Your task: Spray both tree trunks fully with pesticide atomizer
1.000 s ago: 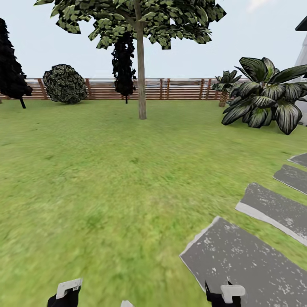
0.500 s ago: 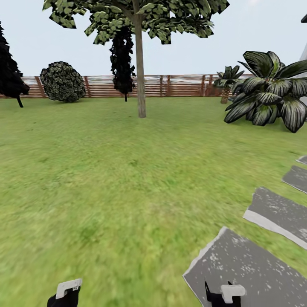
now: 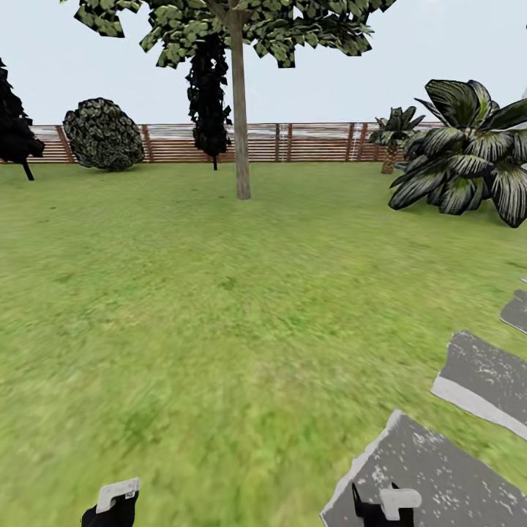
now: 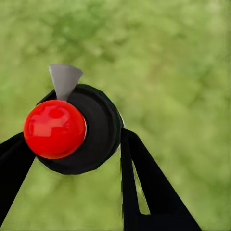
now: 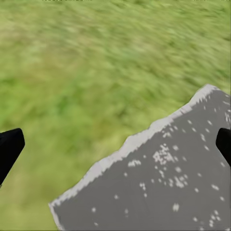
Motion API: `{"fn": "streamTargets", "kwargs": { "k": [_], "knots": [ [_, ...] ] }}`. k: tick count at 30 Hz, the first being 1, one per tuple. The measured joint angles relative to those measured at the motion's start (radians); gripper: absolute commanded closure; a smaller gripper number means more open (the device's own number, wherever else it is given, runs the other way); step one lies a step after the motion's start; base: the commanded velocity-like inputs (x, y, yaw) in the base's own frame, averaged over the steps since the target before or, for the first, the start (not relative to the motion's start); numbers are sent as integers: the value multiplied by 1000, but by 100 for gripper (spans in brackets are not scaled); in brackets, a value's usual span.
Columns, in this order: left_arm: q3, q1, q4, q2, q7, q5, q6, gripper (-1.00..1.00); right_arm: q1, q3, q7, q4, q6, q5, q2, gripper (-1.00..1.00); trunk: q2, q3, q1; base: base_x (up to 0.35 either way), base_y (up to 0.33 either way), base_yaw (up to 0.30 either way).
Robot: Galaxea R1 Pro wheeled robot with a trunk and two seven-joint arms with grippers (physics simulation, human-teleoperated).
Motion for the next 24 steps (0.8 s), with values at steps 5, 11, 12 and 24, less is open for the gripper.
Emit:
{"fn": "streamTargets", "kwargs": {
  "k": [5, 11, 12, 24],
  "knots": [
    [0, 0, 0, 1, 0, 0, 0, 100, 0, 0, 0, 0, 0, 0, 0, -100, 0, -7, 0, 339, 0, 0],
    [0, 0, 0, 0, 0, 0, 0, 100, 0, 0, 0, 1, 0, 0, 0, -100, 0, -10, 0, 339, 0, 0],
    [0, 1, 0, 0, 0, 0, 0, 100, 0, 0, 0, 1, 0, 0, 0, -100, 0, -10, 0, 339, 0, 0],
    [0, 0, 0, 0, -1, 0, 0, 100, 0, 0, 0, 0, 0, 0, 0, -100, 0, -10, 0, 339, 0, 0]
  ]
}}
